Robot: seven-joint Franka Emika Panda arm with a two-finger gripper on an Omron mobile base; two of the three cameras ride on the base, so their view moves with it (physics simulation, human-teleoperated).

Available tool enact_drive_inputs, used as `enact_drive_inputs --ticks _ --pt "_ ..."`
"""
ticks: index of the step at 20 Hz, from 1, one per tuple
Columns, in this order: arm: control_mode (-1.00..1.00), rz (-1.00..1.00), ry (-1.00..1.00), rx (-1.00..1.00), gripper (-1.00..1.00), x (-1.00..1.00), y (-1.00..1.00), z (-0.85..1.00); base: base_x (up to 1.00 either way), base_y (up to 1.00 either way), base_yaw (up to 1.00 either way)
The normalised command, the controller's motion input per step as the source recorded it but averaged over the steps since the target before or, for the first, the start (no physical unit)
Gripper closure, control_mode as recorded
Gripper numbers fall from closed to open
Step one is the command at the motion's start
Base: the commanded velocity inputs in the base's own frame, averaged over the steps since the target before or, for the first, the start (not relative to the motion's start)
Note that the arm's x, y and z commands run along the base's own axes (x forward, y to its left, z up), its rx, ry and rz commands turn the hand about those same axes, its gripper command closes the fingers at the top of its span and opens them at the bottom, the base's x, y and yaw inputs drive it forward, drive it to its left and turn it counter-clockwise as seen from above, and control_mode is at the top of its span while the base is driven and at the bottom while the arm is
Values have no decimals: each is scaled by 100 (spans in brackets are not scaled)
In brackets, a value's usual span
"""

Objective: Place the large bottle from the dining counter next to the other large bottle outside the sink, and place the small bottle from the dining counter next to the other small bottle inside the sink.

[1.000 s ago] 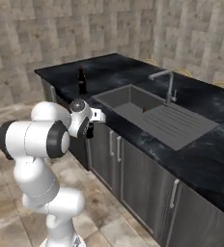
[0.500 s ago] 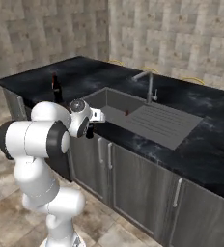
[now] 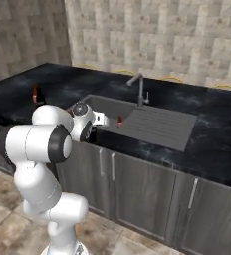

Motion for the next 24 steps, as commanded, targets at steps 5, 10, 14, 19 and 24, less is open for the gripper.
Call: enact_drive_inputs --ticks 5,10,14,19,24 --pt "100 0 0 0 100 0 0 0 29 62 -41" --pt "100 0 0 0 100 0 0 0 28 68 -38" --pt "100 0 0 0 100 0 0 0 37 71 -33" --pt "100 0 0 0 100 0 0 0 48 61 -25" --pt "100 0 0 0 100 0 0 0 48 29 -9"
